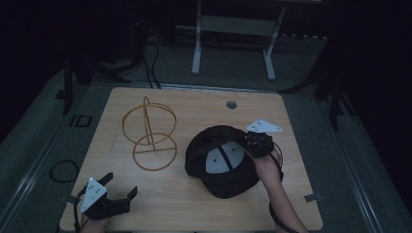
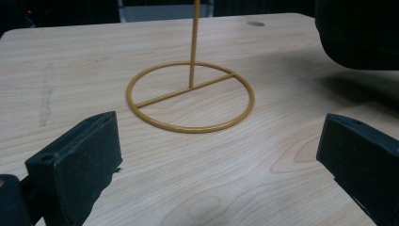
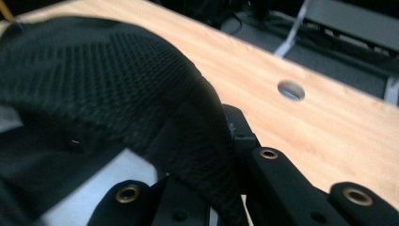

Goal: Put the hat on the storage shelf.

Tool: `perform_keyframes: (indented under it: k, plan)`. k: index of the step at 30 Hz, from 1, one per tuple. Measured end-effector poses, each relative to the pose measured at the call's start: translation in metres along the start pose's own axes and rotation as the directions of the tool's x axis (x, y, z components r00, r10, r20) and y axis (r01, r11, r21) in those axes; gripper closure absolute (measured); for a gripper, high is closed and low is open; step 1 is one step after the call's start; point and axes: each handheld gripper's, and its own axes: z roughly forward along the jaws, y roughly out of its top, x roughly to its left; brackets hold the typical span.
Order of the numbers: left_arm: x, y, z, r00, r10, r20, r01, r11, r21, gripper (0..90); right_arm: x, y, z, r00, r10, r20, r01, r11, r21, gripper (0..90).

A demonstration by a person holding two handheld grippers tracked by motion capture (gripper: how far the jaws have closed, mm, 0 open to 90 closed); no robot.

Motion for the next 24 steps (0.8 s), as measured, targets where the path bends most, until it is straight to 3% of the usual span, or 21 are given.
perform_keyframes:
  k: [6, 11, 14, 16, 17, 19, 24]
  plan:
    - [-0.004, 0.002, -0.001, 0.9996, -0.011, 0.025, 0.011, 0.9999, -0.002, 0.8, 0.002, 0.023, -0.017, 0.9998, -0.019, 0.012, 0.019, 0.998, -0.063, 89.0]
    - [-0.014, 0.008, 0.0, 0.998, 0.042, 0.047, -0.043, 0.999, 0.01, 0.8, 0.001, 0.038, -0.029, 0.9979, -0.042, 0.049, 0.046, 0.994, -0.099, 89.0]
    - [-0.022, 0.012, 0.002, 0.996, 0.011, 0.089, -0.012, 0.9998, 0.016, 0.8, -0.002, 0.046, -0.036, 0.9983, -0.029, 0.05, 0.035, 0.992, -0.125, 89.0]
    - [-0.033, 0.017, 0.006, 0.9913, -0.003, 0.131, 0.002, 0.9999, 0.014, 0.8, -0.001, 0.051, -0.042, 0.9986, -0.025, 0.046, 0.031, 0.989, -0.147, 88.9]
    - [-0.033, 0.017, 0.006, 0.9913, -0.003, 0.131, 0.002, 0.9999, 0.014, 0.8, -0.001, 0.051, -0.042, 0.9986, -0.025, 0.046, 0.031, 0.989, -0.147, 88.9]
    - [-0.049, 0.025, 0.01, 0.9829, 0.012, 0.184, -0.015, 0.9998, 0.013, 0.8, 0.002, 0.058, -0.051, 0.999, -0.027, 0.036, 0.033, 0.982, -0.184, 89.0]
    - [-0.07, 0.037, 0.021, 0.9685, 0.034, 0.247, -0.039, 0.9992, 0.013, 0.8, 0.008, 0.065, -0.062, 0.9979, -0.054, 0.035, 0.06, 0.975, -0.213, 89.0]
